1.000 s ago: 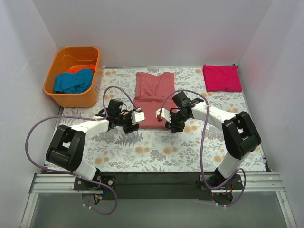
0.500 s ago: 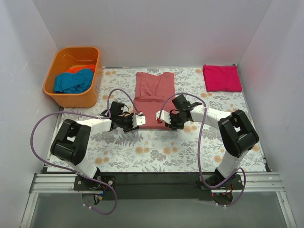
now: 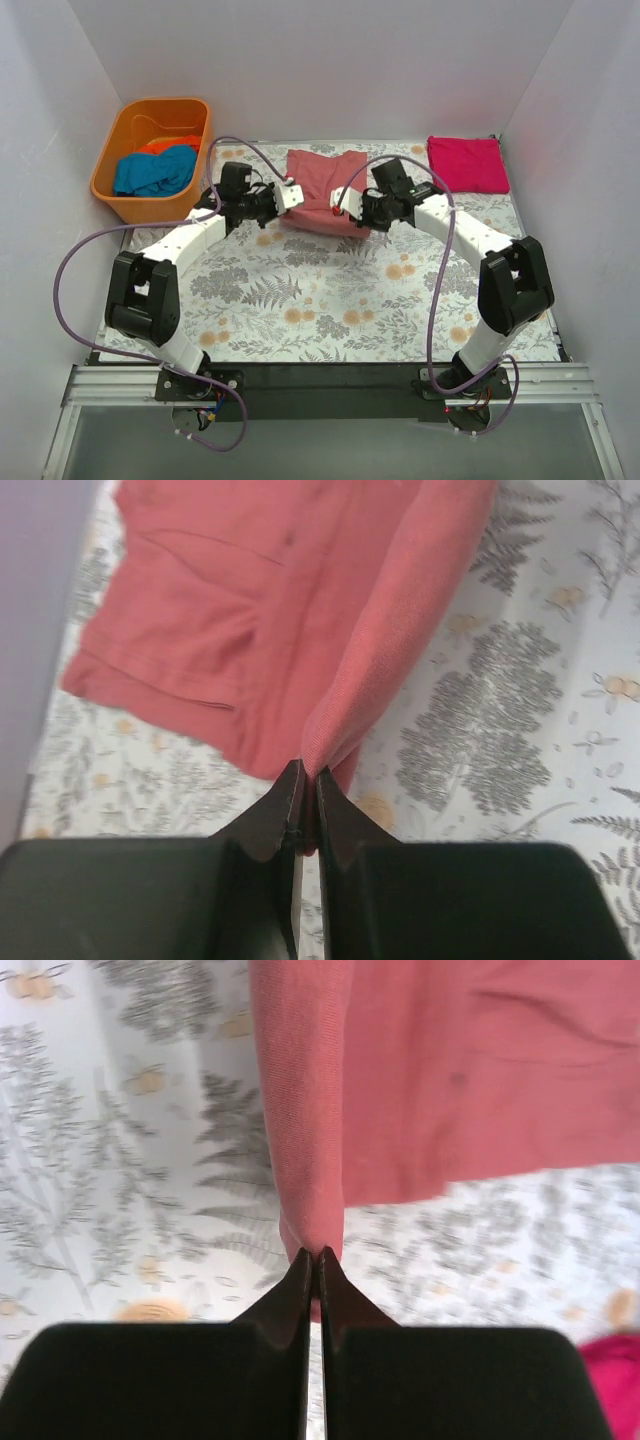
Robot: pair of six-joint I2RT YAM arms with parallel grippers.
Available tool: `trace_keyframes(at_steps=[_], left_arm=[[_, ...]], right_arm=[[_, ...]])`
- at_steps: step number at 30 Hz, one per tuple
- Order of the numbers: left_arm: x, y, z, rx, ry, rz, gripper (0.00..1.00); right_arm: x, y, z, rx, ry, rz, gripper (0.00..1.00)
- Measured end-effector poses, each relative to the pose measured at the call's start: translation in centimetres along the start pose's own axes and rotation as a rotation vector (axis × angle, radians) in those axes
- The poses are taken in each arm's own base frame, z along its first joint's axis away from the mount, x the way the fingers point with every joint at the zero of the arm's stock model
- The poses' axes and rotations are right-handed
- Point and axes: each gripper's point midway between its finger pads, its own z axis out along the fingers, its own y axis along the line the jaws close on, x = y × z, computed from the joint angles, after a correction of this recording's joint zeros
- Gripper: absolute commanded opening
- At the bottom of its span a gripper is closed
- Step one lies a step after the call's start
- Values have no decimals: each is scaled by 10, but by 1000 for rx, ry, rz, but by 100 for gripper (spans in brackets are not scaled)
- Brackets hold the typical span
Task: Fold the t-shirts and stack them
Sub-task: Fold the tshirt
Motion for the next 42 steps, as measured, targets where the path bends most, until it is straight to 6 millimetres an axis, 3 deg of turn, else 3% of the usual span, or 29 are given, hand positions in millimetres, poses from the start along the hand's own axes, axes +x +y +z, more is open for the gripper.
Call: trace_keyframes(at_steps=[2, 4, 9, 12, 17, 20, 22, 25, 28, 32, 36, 42], left_arm=[[-13, 18, -6, -36, -19, 15, 0], [-19, 23, -10, -44, -24, 14, 0], [-16, -7, -17, 30, 6, -24, 0], [-21, -50, -31, 100, 19, -15, 0], [-52, -138, -71, 245, -14, 30, 0], [-71, -173, -99, 317, -51, 10, 0], [-79, -186, -116, 335, -60, -24, 0], [-93, -184, -131, 327, -48, -81, 0], [-100, -171, -128, 306, -25, -115, 0], [-80, -158, -112, 285, 52, -183, 0], [-53, -129, -104, 225, 95, -262, 0], [-25, -103, -86, 206, 128, -296, 0]], right_arm=[[-13, -25, -18, 71, -22, -22, 1], [-20, -37, -32, 113, -34, -41, 1], [-21, -18, -51, 81, -25, -50, 1], [-19, 16, -60, 33, -27, -49, 1], [-16, 109, -83, -115, -42, -63, 1], [-25, 155, -105, -199, -74, -77, 1], [-32, 168, -121, -227, -102, -67, 1], [-50, 162, -141, -222, -130, -48, 1], [-64, 147, -144, -207, -142, -59, 1], [-53, 140, -119, -262, -77, -57, 1], [-39, 118, -94, -292, -24, -27, 1], [-41, 81, -74, -288, -41, -62, 1]])
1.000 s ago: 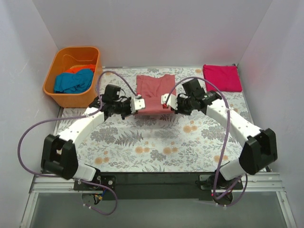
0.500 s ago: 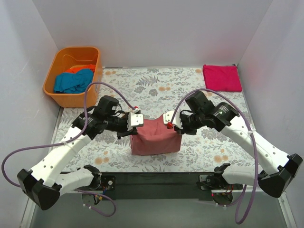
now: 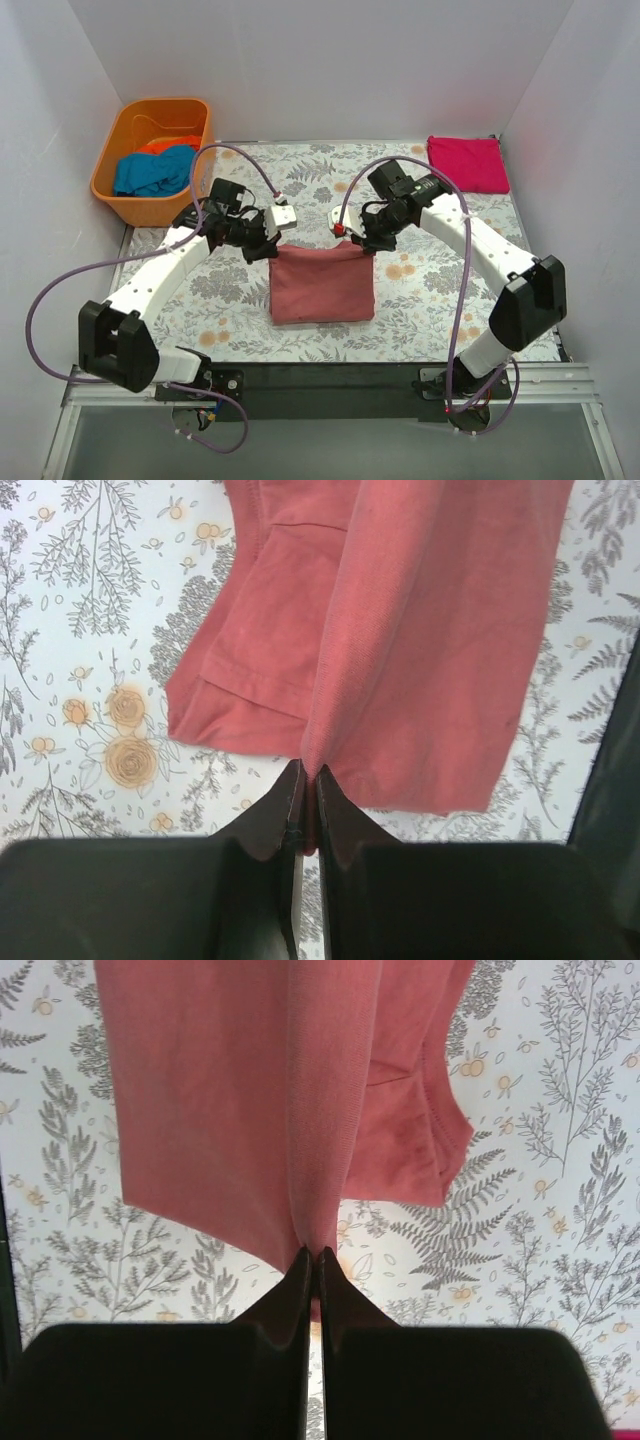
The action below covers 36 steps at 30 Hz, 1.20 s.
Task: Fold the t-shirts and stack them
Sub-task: Fold the tshirt
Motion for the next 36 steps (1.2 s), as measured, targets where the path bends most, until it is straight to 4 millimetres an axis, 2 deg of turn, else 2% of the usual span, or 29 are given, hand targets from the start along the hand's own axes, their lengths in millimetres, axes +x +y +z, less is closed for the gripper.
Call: trace_keyframes(at_steps=[4, 10, 15, 18, 23, 24, 26, 31, 33, 34, 36], left_arm=[[4, 24, 12, -1, 6, -18, 0], [15, 75, 35, -4, 3, -67, 1], [38, 99, 65, 26, 24, -115, 10], [47, 109, 80, 37, 37, -130, 12], [57, 130, 96, 11, 33, -171, 15], [59, 136, 97, -2, 35, -187, 19], [59, 151, 97, -44, 31, -213, 29], [49, 187, 78, -190, -11, -343, 34], [42, 189, 67, -216, -48, -428, 42], [36, 185, 60, -217, -77, -469, 45], [23, 161, 45, -182, -139, -576, 48]], right_arm=[[8, -24, 10, -14, 4, 0, 1], [32, -62, 37, -47, 12, 21, 1], [52, -95, 64, -64, 18, 37, 1], [64, -109, 76, -70, 31, 54, 2], [80, -131, 88, -40, 61, 108, 33], [81, -137, 87, -21, 65, 122, 43], [80, -150, 80, 24, 68, 160, 44], [66, -194, 39, 197, -10, 294, 47], [61, -192, 23, 224, -59, 373, 52], [59, -185, 14, 224, -82, 416, 53], [50, -164, 0, 203, -149, 504, 55]])
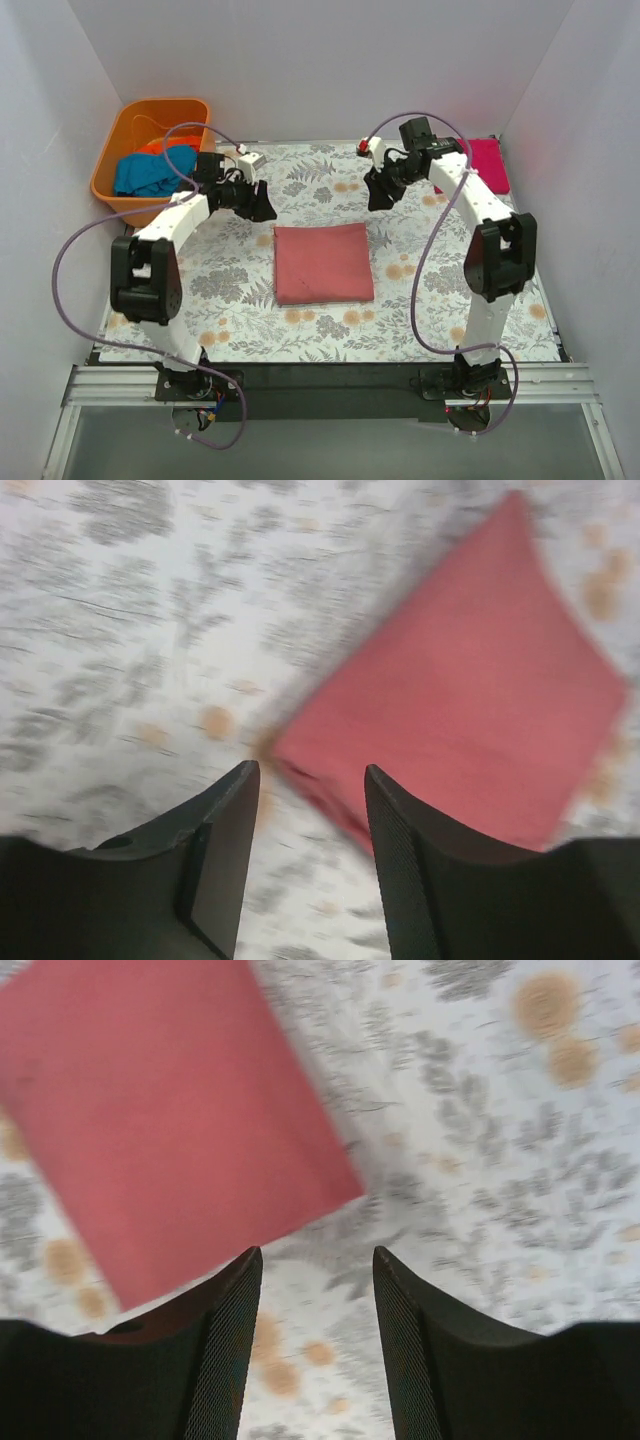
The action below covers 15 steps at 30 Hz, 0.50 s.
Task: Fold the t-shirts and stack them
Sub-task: Fold the tshirt
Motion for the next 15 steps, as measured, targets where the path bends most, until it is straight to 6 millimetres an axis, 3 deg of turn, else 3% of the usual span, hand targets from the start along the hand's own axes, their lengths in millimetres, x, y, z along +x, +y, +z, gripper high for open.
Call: trace_keyframes(at_steps=[1, 5, 9, 12, 15], left_arm=[[0, -19, -10, 35, -18, -48, 49], [12, -117, -36, 238, -51, -202, 52], [59, -197, -43, 453, 20, -339, 56], [109, -215, -39, 514, 124, -526, 57], [135, -211, -28, 501, 196, -659, 56]], right_arm=[[1, 17, -7, -34, -20, 53, 59], [4, 94, -15, -231, -108, 238, 59], [30, 177, 11, -483, -85, 448, 60], [51, 229, 32, -634, -1, 571, 60], [56, 247, 47, -721, 42, 638, 58]])
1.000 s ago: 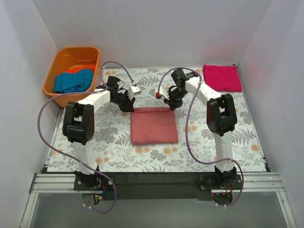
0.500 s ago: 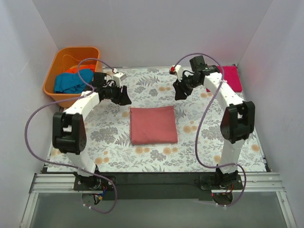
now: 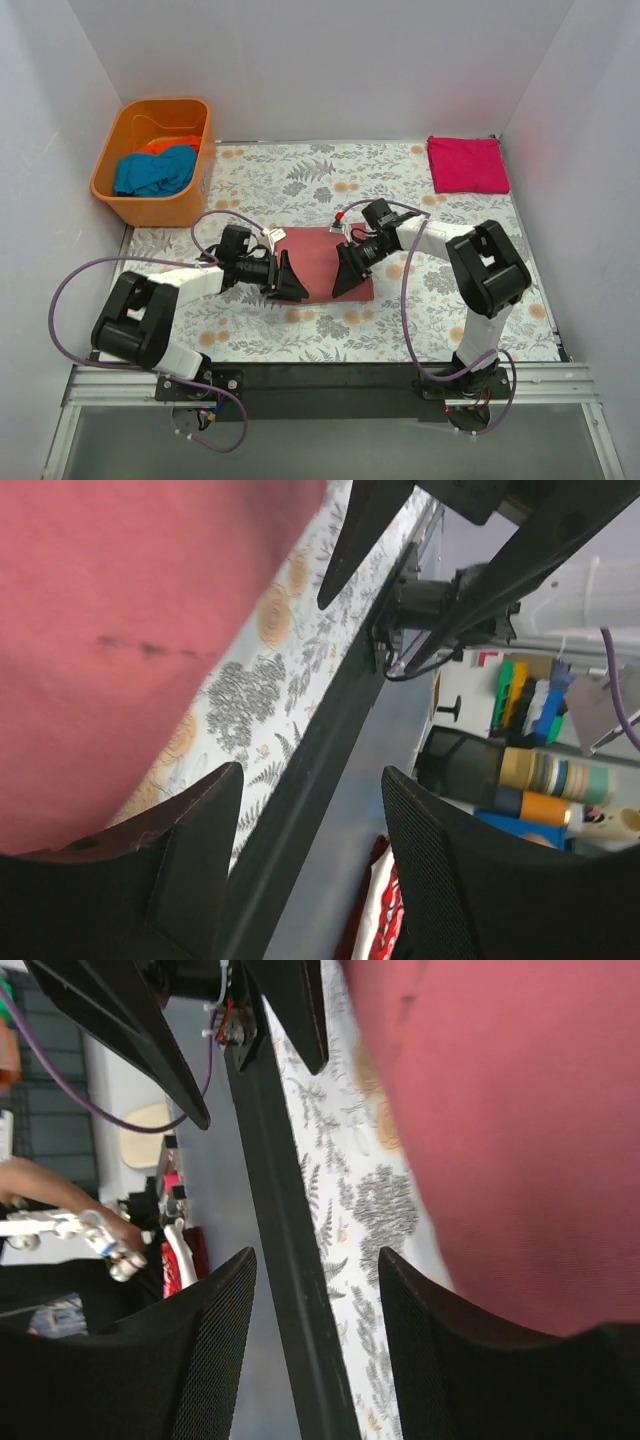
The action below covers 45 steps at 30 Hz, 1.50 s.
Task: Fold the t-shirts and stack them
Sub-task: Fold the tshirt, then neatly place the folded tshirt to the corner
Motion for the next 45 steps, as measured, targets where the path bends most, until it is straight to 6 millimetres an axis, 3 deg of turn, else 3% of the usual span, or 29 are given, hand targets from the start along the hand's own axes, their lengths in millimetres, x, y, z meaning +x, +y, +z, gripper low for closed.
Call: trace_keyframes(at_steps=[2, 6, 9, 13, 18, 23, 26, 29, 32, 34, 38, 45], left_arm=[[-3, 14, 5, -6, 12, -38, 56], [-7, 55, 9, -12, 42, -161, 56], [-10, 61, 0, 56, 52, -250, 56], [-18, 61, -9, 57, 29, -246, 56], [-33, 30, -26, 26, -18, -88, 55], [-71, -32, -34, -130, -149, 407, 56], [-62, -77, -4, -192, -159, 770, 57], [-38, -88, 42, -258, -92, 1014, 57], [-16, -62, 87, -366, 19, 1188, 56], [-7, -39, 106, -438, 86, 1277, 56], [-2, 1, 124, -554, 169, 1417, 52], [-15, 14, 147, -602, 130, 1536, 45]], right_arm=[[-2, -14, 3, -21, -10, 46, 57], [3, -61, -4, -15, -47, 188, 56], [11, -71, -15, -68, -79, 305, 55], [13, -74, -25, -73, -107, 319, 52], [13, -62, -47, 43, -112, 211, 54], [-6, -31, -110, 245, -279, 3, 57], [-7, -33, -150, 398, -405, -13, 57], [2, -48, -164, 493, -453, 63, 56], [13, -62, -165, 541, -465, 170, 55], [18, -67, -166, 561, -474, 224, 55], [21, -74, -170, 588, -507, 285, 63], [30, -83, -165, 585, -539, 378, 65]])
